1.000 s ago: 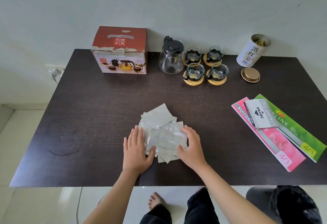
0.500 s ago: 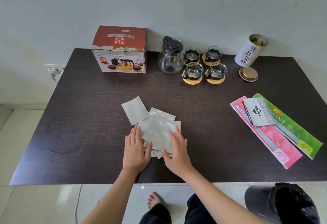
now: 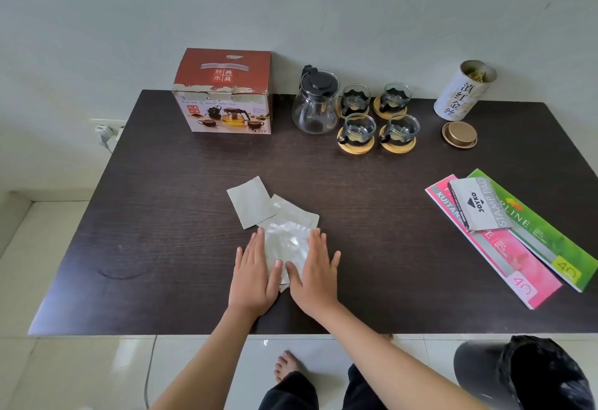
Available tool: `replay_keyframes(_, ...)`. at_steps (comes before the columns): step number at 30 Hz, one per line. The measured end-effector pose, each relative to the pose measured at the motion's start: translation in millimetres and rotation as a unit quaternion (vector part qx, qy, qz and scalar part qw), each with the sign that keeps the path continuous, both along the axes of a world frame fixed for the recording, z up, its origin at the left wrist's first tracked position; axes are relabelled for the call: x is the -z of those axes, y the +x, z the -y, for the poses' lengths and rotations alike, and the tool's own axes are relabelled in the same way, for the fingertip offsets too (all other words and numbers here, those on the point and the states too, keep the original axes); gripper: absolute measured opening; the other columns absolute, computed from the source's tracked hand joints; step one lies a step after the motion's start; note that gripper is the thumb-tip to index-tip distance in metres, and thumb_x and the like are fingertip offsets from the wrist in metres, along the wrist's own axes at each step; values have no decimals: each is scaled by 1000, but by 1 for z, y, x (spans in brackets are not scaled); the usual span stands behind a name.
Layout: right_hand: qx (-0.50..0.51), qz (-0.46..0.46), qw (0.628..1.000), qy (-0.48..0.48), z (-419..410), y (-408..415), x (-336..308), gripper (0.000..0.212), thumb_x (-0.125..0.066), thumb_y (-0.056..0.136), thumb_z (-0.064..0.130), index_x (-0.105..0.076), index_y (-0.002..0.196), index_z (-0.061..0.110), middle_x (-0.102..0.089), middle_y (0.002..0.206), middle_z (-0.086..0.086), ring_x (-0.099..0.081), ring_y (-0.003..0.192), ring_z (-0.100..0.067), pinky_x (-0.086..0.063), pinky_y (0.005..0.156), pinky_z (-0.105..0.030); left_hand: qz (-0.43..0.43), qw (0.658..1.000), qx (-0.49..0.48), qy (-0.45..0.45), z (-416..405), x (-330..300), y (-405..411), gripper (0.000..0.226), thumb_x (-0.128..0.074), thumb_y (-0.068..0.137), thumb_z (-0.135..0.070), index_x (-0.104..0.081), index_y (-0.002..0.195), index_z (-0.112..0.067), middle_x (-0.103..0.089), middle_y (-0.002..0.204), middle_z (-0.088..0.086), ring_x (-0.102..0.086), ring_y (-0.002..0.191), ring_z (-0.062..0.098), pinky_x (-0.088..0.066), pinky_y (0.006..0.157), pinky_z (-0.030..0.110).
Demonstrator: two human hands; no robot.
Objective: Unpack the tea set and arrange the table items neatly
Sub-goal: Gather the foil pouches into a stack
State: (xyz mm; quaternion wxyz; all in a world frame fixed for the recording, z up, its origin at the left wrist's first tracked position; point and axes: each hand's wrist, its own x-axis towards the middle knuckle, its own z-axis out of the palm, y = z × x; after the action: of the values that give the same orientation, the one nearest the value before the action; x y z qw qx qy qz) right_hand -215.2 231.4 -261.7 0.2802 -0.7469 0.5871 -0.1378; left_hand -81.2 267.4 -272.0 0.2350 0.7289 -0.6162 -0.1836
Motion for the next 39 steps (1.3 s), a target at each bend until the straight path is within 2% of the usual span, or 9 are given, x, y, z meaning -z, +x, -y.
replay_keyframes(5,-18,63,998,-2,12,3,-4,76,-47,96,41,-5,152,10,4,161,-5,2,148,-19,2,119,-45,-56,998,-20,-32,-1,0,2,80,-23,92,-57,-9,150,-3,-1,159,6,8,146,8,-2,116,42)
replay_keyframes(10,-22,62,997,-36,11,0,1,90,-42,84,71,-14,147,13,-9,158,-17,-13,145,-30,-23,115,-52,-72,990,-105,-60,6,-10,9,83,-31,90,-60,-15,148,-2,-1,158,8,4,145,13,-5,115,44)
replay_keyframes(16,-69,7,997,-21,12,1,-1,107,-52,73,76,-8,151,16,2,159,-11,2,148,-23,2,118,-50,-22,994,-99,36,43,-18,40,82,-16,86,-62,-10,152,-13,-4,160,-2,4,147,16,6,114,52)
replay_keyframes(20,-105,-49,993,-11,13,0,-8,127,-57,56,86,10,147,28,15,158,-4,13,146,-20,14,113,-46,-43,996,-68,50,44,-15,42,78,-13,86,-61,-25,150,-17,-19,158,-6,-3,147,13,7,114,50)
replay_keyframes(23,-106,-69,992,-5,15,1,-9,132,-61,52,85,15,145,31,17,158,-4,15,146,-20,15,112,-46,-58,996,-64,28,37,-12,38,73,-14,88,-58,-38,143,-17,-34,150,-6,-19,144,19,-1,115,48)
replay_keyframes(27,-90,-60,994,-7,15,3,-8,133,-62,50,85,9,146,27,14,157,-6,11,146,-21,11,114,-47,-82,995,-53,-6,26,-17,34,63,-17,94,-50,-55,129,-15,-58,123,-6,-50,121,20,-29,108,49)
replay_keyframes(33,-75,-33,997,-7,13,3,-10,141,-69,42,83,4,148,25,12,157,-9,10,146,-27,8,114,-51,-172,979,-107,-36,10,-39,27,51,-33,91,-50,-56,125,-21,-58,112,-13,-52,110,9,-44,94,33)
replay_keyframes(36,-54,-59,997,9,12,3,-11,144,-63,40,88,6,149,25,14,157,-17,17,145,-32,15,110,-53,-193,968,-156,26,13,-38,27,56,-36,89,-48,-46,137,-20,-49,136,-6,-40,128,18,-33,108,38)
replay_keyframes(39,-43,-81,995,26,14,5,-11,145,-56,42,92,11,149,22,14,158,-19,23,143,-33,14,111,-56,-193,972,-105,78,23,-36,26,48,-35,91,-48,-46,135,-33,-59,126,-14,-51,119,20,-39,103,46)
